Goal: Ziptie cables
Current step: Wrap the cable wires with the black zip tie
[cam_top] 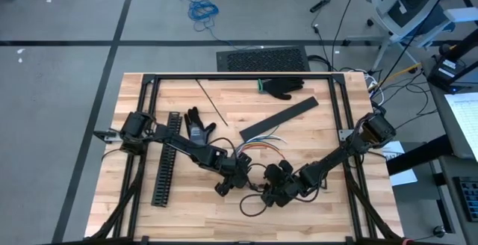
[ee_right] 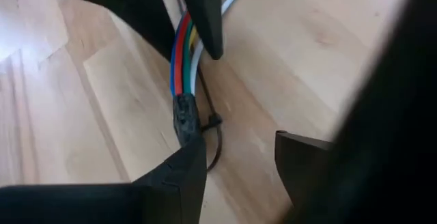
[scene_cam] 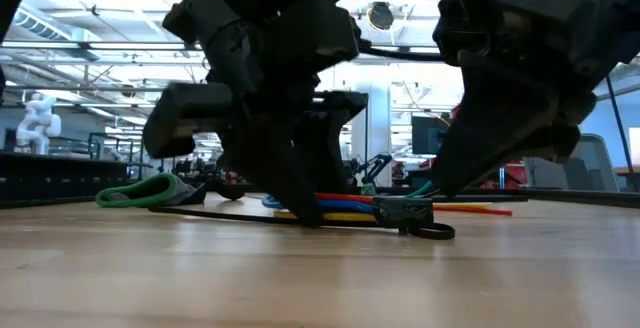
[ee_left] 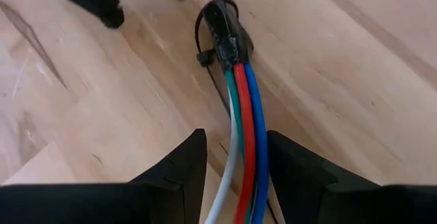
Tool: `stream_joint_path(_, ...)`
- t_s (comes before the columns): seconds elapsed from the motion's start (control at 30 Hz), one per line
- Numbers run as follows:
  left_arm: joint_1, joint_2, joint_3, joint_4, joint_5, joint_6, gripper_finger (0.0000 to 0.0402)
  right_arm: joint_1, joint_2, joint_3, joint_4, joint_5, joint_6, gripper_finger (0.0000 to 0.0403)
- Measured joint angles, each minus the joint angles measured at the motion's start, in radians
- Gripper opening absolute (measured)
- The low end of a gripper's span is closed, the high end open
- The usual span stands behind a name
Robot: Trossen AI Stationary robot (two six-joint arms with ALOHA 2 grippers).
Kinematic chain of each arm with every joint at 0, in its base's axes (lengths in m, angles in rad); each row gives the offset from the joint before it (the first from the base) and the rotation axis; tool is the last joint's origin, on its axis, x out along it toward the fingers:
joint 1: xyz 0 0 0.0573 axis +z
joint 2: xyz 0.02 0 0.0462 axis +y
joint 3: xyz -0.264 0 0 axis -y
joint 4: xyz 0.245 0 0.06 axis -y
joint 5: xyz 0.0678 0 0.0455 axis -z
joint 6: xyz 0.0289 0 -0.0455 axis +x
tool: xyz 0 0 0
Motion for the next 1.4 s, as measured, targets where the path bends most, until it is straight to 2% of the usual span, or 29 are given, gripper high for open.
stream_joint_path(0.17, -0.001, 0.007, 0.0, 0.003, -0.018, -0.031, 0.0148, 0.0, 0.008, 0.0, 0.006, -0.048, 0.001, 0.0154)
stream_joint_path(0.4, -0.001, 0.009, 0.0, 0.012, -0.022, -0.033, 0.0148, 0.003, 0.02, 0.0, 0.015, -0.057, -0.003, 0.0153)
stream_joint_path(0.63, -0.001, 0.009, 0.0, 0.01, -0.022, -0.052, 0.0148, 0.003, 0.101, 0.01, 0.11, -0.079, -0.001, 0.0153)
stream_joint_path(0.93, -0.001, 0.009, 0.0, 0.008, -0.024, -0.052, 0.0148, 0.003, 0.186, 0.099, 0.048, -0.069, -0.02, 0.015)
stream_joint_path(1.03, -0.001, 0.009, 0.0, 0.008, -0.026, -0.053, 0.0148, 0.0, 0.209, 0.129, -0.02, -0.074, -0.002, 0.0126)
stream_joint_path(1.2, -0.005, -0.007, 0.0, -0.018, -0.03, -0.053, 0.0147, -0.006, 0.228, 0.146, -0.028, -0.092, 0.012, 0.0023)
stream_joint_path(1.23, -0.005, -0.011, 0.0, -0.025, -0.03, -0.053, 0.0147, -0.007, 0.228, 0.146, -0.028, -0.097, 0.012, 0.0013)
stream_joint_path(1.4, 0.002, -0.07, 0.0, -0.098, -0.032, -0.074, 0.0147, -0.018, 0.226, 0.146, -0.029, -0.139, 0.021, 0.0002)
